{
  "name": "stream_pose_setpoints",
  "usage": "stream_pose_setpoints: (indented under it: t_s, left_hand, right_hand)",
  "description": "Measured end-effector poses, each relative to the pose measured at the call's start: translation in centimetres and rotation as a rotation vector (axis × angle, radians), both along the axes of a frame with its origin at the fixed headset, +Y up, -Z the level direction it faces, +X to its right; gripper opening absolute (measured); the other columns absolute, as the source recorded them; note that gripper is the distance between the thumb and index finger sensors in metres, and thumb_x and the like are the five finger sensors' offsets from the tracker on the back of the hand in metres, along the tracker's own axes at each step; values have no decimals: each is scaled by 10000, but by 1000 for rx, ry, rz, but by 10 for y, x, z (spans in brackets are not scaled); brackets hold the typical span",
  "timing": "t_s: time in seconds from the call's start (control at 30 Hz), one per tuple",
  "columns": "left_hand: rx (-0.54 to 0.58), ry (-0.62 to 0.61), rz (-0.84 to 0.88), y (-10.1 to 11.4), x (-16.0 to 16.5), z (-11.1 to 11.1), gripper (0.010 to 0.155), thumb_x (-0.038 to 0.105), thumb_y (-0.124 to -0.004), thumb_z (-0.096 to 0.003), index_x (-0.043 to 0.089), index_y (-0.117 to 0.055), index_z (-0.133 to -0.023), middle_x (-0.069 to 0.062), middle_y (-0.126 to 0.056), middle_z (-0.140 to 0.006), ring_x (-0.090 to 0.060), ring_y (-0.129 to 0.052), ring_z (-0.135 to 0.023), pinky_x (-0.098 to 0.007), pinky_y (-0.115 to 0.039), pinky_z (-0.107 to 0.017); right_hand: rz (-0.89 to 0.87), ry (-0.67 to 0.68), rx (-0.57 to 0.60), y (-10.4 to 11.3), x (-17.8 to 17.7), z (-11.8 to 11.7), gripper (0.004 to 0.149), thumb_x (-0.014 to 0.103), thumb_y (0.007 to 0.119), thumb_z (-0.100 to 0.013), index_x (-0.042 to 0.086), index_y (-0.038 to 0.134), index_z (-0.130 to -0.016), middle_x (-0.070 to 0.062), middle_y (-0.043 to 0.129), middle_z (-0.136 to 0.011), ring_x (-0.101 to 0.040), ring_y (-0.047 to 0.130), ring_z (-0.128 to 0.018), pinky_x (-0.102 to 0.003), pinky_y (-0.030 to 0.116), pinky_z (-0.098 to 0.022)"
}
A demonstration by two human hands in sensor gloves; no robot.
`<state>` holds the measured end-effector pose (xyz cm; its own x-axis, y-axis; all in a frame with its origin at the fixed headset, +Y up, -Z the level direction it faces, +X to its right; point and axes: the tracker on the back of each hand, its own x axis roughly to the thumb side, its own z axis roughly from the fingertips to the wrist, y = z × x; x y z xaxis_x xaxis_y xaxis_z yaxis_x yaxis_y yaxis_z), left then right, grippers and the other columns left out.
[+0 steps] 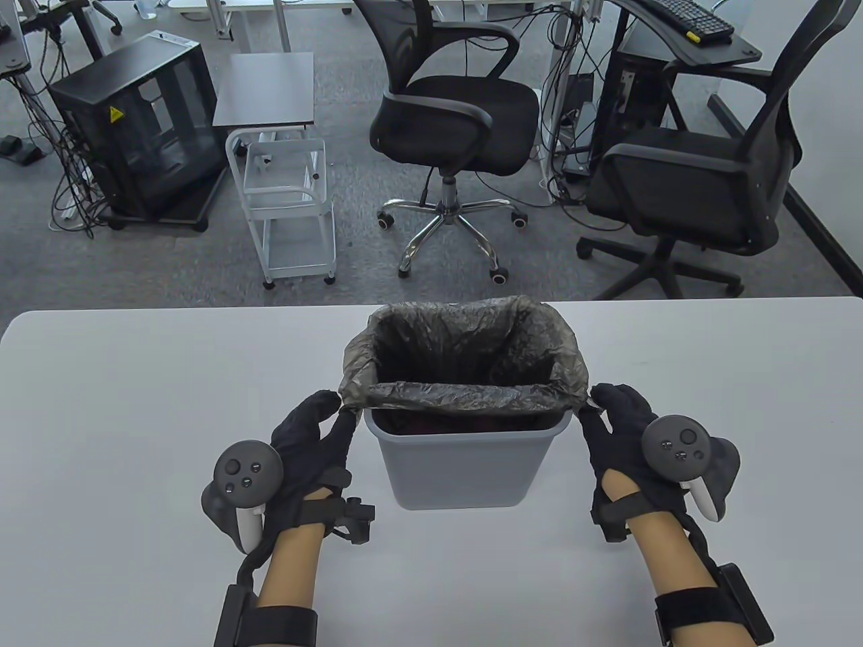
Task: Twist garbage bag top to tighten it
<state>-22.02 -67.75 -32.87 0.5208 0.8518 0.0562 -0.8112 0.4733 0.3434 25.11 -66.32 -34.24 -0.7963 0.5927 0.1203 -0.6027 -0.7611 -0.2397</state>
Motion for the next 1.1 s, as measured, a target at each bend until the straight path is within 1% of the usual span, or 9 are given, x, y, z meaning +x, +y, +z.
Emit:
stream_pose_setpoints:
  t_s: [0.13,0.27,0.33,0.5,0.63,0.73,0.9,1.0,1.1]
  left_hand:
    - [-85,26,-2,-10,-15,-1,566,537,-848,-434,297,-769,-941,-31,-777,-978,-354,-676,-950,-719,-540,-623]
    - [-166,36,22,-13,-28,-8,456,512,-851,-443,290,-918,-836,-45,-760,-999,-361,-632,-974,-724,-517,-629]
    - [-167,79,-33,-3,-33,-15,427,498,-872,-436,297,-953,-805,-25,-729,-1027,-344,-561,-1018,-721,-479,-660]
    - [-129,87,-83,46,-41,-43,422,494,-879,-430,282,-971,-783,-30,-734,-1024,-347,-562,-1017,-722,-485,-654]
    - [-228,22,-122,80,-30,-69,430,502,-875,-435,252,-985,-767,-36,-695,-1052,-349,-508,-1040,-727,-455,-665]
    - [-240,1,-126,89,-16,-82,523,564,-880,-417,222,-968,-803,-44,-672,-1069,-360,-495,-1043,-734,-446,-663]
    - [-346,-129,-146,88,18,-96,743,707,-862,-389,175,-897,-906,-63,-576,-1123,-377,-416,-1069,-755,-409,-661]
    - [-415,-176,-216,86,31,-100,754,716,-848,-405,178,-872,-933,-61,-544,-1137,-379,-385,-1076,-754,-406,-660]
    - [-443,-198,-228,82,36,-102,692,694,-843,-424,212,-883,-919,-65,-550,-1137,-382,-390,-1075,-754,-409,-659]
  right_hand:
    - [7,20,-106,-20,18,-1,696,558,718,-520,142,574,-1059,-289,449,-1056,-509,722,-803,-664,636,-542]
    - [83,-24,-201,-41,41,-6,594,514,716,-523,130,736,-976,-278,497,-1051,-508,721,-820,-663,644,-543]
    - [35,-45,-238,-43,52,-15,565,501,716,-524,123,790,-937,-277,541,-1038,-513,721,-820,-670,641,-541]
    - [0,-59,-166,-3,57,-45,553,501,715,-524,123,821,-914,-267,570,-1032,-519,705,-834,-690,610,-560]
    - [-122,-46,-132,42,47,-75,543,514,715,-522,147,839,-901,-242,572,-1046,-513,673,-869,-716,554,-596]
    - [-282,24,-185,60,31,-94,578,537,722,-521,114,859,-889,-255,546,-1052,-547,599,-890,-741,486,-610]
    - [-267,186,-366,64,-4,-109,828,680,731,-485,34,717,-1002,-256,368,-1105,-580,350,-966,-782,305,-637]
    - [-233,210,-386,62,-17,-113,874,702,758,-466,14,709,-1003,-258,359,-1107,-581,330,-971,-785,295,-636]
    - [-219,240,-412,59,-25,-114,810,676,779,-469,55,741,-987,-258,369,-1105,-580,341,-969,-785,304,-633]
